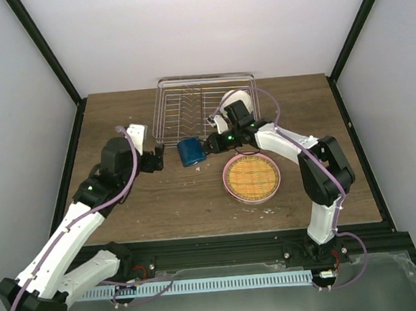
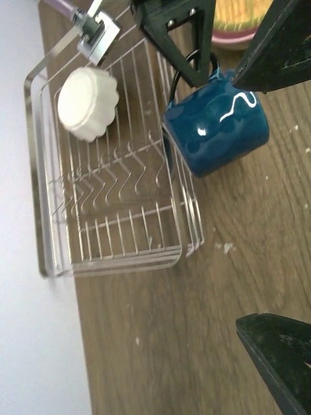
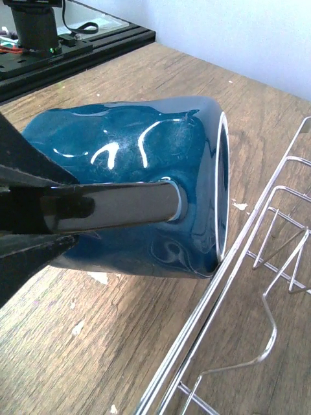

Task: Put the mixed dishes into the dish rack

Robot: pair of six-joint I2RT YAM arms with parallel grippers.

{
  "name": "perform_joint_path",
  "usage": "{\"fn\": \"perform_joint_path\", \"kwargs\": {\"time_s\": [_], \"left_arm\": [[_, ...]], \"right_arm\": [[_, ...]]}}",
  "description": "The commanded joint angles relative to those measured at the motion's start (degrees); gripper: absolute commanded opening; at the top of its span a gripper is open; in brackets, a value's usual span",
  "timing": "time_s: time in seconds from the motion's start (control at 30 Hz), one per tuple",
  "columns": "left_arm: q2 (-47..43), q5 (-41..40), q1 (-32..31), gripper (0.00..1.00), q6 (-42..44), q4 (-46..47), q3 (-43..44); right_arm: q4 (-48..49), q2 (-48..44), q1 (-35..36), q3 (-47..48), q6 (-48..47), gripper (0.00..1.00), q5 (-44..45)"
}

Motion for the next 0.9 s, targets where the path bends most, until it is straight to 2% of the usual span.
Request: {"fn": "perform_joint_path", "kwargs": {"time_s": [0.0, 0.23, 0.47, 0.73, 0.87], "left_arm": [[2.60, 16.68, 2.89, 0.94, 0.36, 3.94, 0.61], [4.36, 24.21, 6.13, 0.94, -1.03, 9.31, -1.50], [5.24, 29.49, 10.87, 0.94, -2.71, 13.42, -3.70], [6.00, 32.78, 14.81, 0.93, -4.97, 17.07, -6.56], [5.80, 32.07, 15.37, 0.93, -5.59, 17.14, -7.30]], "right_arm": [[1.90, -3.89, -0.89, 4.06, -1.99, 0.03, 0.40], [-1.08, -8.43, -0.97, 4.73, -2.48, 0.03, 0.08], [-4.58, -13.94, -0.97, 6.87, -3.39, 0.03, 4.89], [-6.90, -14.58, -1.02, 11.00, -4.67, 0.03, 19.38], [-7.48, -11.87, -0.97, 12.97, -4.85, 0.03, 31.32]]}}
